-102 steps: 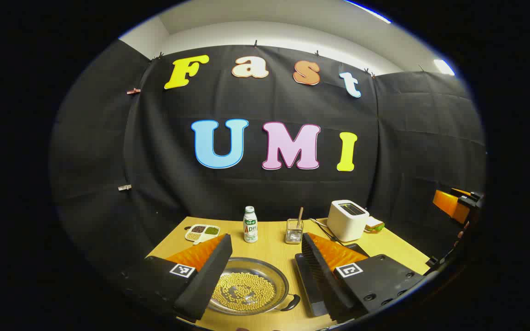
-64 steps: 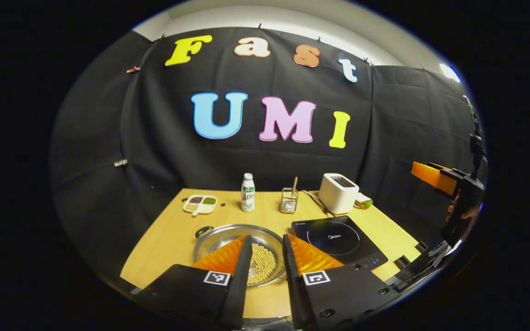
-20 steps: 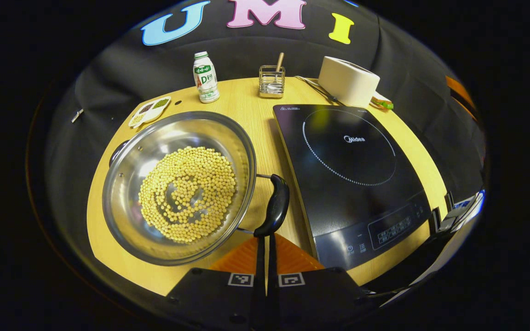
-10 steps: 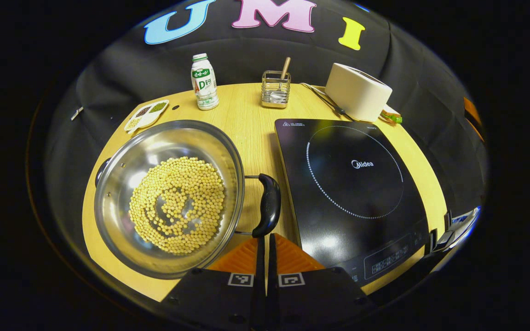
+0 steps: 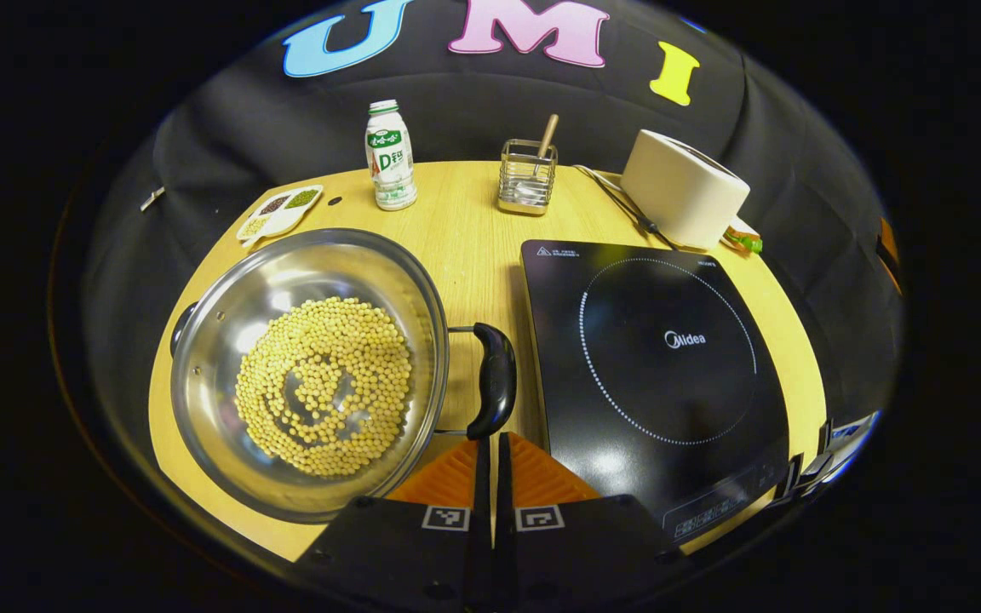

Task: First push the handle of the pot to place it horizontally, then grasp the pot with both hands and set it on the induction cooktop.

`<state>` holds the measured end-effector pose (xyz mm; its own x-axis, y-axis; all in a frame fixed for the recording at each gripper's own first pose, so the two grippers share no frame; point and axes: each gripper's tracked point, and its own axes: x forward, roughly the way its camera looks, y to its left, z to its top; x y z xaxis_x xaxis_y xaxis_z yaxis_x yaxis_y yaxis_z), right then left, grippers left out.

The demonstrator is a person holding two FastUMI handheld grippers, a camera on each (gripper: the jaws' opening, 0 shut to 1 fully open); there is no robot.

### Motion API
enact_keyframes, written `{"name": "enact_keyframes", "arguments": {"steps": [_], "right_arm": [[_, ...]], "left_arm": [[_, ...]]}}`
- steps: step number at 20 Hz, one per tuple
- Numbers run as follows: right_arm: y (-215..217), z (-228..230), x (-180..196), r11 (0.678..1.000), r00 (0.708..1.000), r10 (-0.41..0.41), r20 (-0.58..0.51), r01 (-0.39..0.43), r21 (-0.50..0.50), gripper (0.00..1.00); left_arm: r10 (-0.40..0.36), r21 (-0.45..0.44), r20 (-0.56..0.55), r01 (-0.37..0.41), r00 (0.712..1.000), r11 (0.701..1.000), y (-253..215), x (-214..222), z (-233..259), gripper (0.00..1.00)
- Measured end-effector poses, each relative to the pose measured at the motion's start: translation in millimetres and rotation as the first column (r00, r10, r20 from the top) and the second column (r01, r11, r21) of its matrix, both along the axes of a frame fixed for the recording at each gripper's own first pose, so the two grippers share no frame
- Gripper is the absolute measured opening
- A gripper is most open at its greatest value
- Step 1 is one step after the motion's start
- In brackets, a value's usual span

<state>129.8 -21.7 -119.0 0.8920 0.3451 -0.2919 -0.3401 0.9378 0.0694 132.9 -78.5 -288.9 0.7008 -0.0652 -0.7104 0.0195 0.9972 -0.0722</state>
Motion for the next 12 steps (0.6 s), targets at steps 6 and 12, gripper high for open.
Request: {"name": "enact_keyframes", "arguments": {"steps": [6,12], "right_arm": [[-6.8,1.1,-17.1,0.999,0.999,-0.039,-0.016,0.039,-0.028,0.99],[-0.3,9.2,-45.3,0.994,0.997,-0.073,-0.01,0.072,-0.082,0.98]], "left_arm": [[-0.005,-0.036,0.034,0.006,0.999,0.999,-1.0,13.8,3.1,0.05],[-0.03,-0.115,0.072,0.038,0.997,0.993,-7.2,10.5,5.5,0.05]]}}
